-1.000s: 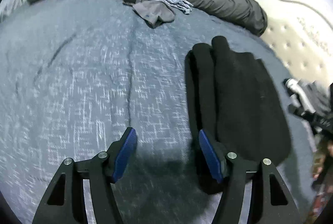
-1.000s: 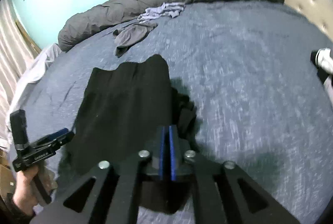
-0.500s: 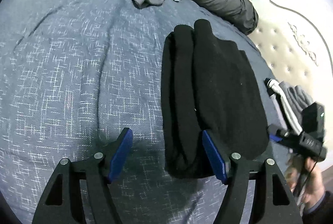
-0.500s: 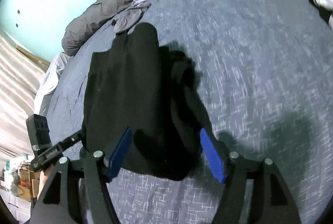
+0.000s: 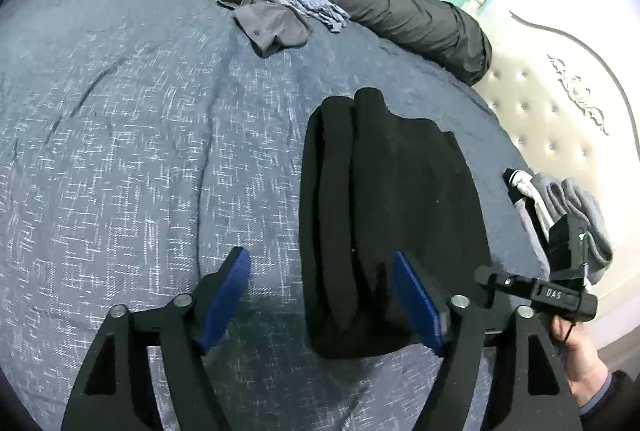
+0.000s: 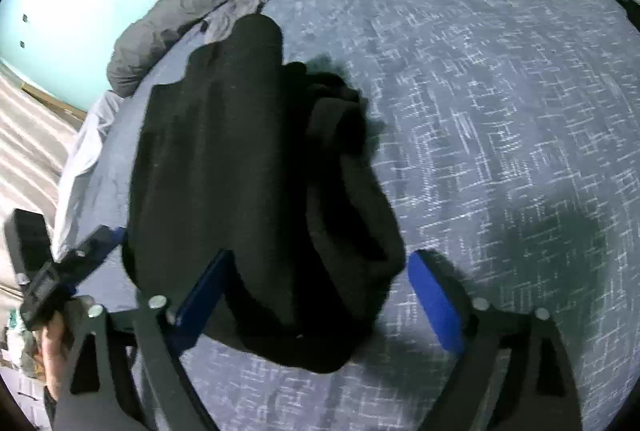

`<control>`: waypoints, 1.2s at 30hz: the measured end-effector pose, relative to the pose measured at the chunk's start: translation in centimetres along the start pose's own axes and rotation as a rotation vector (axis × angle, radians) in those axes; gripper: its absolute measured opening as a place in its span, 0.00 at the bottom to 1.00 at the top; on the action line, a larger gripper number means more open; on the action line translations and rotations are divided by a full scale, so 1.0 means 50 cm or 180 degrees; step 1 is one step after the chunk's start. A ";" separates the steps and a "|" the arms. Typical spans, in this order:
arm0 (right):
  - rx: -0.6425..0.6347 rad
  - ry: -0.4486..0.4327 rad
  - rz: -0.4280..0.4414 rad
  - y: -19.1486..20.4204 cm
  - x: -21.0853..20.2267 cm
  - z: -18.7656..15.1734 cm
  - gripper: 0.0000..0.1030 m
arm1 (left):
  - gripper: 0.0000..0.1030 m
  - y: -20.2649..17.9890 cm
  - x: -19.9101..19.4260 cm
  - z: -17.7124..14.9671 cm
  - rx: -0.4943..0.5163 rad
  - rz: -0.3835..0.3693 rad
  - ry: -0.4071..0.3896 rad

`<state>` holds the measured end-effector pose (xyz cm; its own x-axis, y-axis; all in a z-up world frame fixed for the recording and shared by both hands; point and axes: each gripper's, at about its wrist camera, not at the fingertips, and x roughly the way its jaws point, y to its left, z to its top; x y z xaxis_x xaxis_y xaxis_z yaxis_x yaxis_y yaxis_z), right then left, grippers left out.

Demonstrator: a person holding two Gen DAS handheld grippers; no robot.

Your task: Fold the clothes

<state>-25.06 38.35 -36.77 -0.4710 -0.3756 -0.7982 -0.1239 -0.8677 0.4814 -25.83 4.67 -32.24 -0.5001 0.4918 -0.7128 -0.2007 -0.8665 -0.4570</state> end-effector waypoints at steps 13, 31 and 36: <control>-0.0074 0.0139 0.0194 0.019 0.022 0.008 0.92 | 0.82 0.028 0.084 -0.029 -0.0333 -0.0341 0.0357; -0.0235 0.0174 0.0154 0.049 0.067 0.007 0.91 | 0.96 0.012 0.110 -0.037 -0.0207 -0.0466 0.0359; -0.0197 0.0139 0.0338 0.045 0.068 0.007 0.76 | 0.84 -0.015 0.106 -0.037 -0.0097 -0.0544 0.0375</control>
<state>-27.22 35.25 -38.27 -0.4400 -0.4791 -0.7595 -0.0206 -0.8402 0.5420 -26.75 8.09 -36.66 -0.3587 0.6396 -0.6799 -0.2478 -0.7675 -0.5913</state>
